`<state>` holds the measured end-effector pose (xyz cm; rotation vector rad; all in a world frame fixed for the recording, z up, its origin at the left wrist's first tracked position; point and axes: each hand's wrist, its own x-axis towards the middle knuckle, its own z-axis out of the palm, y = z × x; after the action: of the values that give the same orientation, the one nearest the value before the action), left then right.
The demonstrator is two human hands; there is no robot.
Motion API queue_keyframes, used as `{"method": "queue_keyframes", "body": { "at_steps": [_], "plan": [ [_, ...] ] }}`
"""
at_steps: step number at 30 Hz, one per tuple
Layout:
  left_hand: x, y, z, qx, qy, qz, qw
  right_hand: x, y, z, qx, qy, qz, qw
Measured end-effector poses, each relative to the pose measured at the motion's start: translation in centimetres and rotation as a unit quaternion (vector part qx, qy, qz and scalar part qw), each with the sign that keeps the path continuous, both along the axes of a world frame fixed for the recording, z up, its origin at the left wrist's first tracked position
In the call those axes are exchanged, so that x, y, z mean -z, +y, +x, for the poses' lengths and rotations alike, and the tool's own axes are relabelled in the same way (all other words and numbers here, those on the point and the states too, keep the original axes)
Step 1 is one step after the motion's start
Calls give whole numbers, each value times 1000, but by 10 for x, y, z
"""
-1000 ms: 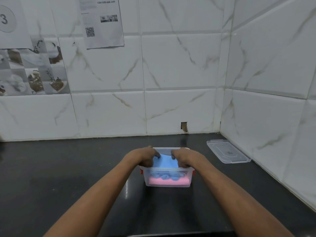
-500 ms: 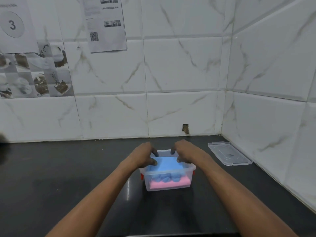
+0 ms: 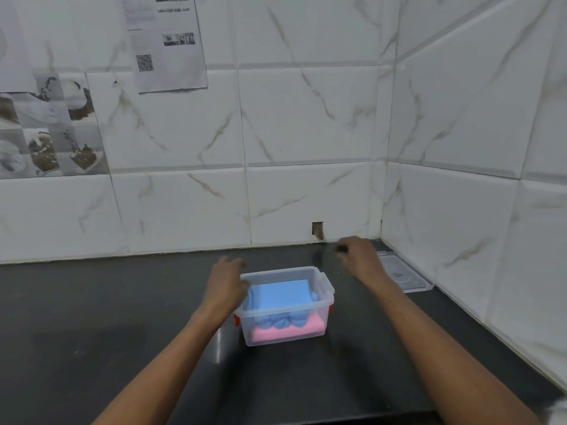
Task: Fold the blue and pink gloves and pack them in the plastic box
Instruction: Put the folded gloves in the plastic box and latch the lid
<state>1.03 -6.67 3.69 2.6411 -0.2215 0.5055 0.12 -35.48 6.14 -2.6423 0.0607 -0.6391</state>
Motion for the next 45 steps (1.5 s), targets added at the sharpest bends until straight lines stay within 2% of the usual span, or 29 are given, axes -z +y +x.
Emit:
{"method": "queue_keyframes", "body": {
  "at_steps": [3,6,9,15,17,19,22,24,27,29,32,34,36,38,39,42,45],
  "plan": [
    [6,10,-2,-72,78,-65,992,34,-63,0,128,115,-77,982],
    [11,10,-2,-48,157,-217,962,66,-96,-4,136,193,-146,961],
    [12,9,1,-43,182,-285,940,80,-106,-8,125,170,-193,958],
    [16,8,5,-44,188,-310,931,86,-115,-18,122,87,-333,931],
    [17,8,4,-40,188,-319,928,84,-114,-17,89,17,-280,956],
    [18,8,4,-45,182,-321,928,76,-104,-16,51,-62,-185,980],
    [18,6,4,-57,179,-330,925,46,-76,-16,20,-154,-12,988],
    [20,5,5,-64,185,-344,918,18,-57,-17,0,-192,130,973],
    [22,6,4,-65,190,-387,900,-22,-35,-24,-43,-262,242,933],
    [20,5,1,-80,154,-390,904,-38,-22,-28,-70,-281,336,896],
    [11,7,-8,-107,25,-364,925,-45,-9,-24,-73,-244,492,833],
    [-2,7,-14,-21,-4,-416,909,-41,-6,-19,-59,-159,568,805],
    [-17,5,-18,97,46,-506,856,-35,-1,-18,-59,-73,600,795],
    [-27,4,-14,150,98,-551,815,-25,5,-15,-77,-15,618,782],
    [-31,4,-11,152,113,-552,812,-20,8,-15,-87,5,622,778],
    [-32,4,-3,116,132,-524,833,-10,14,-11,-76,40,621,779],
    [-26,7,2,61,149,-535,830,-8,17,-6,-83,43,643,760]
  ]
}}
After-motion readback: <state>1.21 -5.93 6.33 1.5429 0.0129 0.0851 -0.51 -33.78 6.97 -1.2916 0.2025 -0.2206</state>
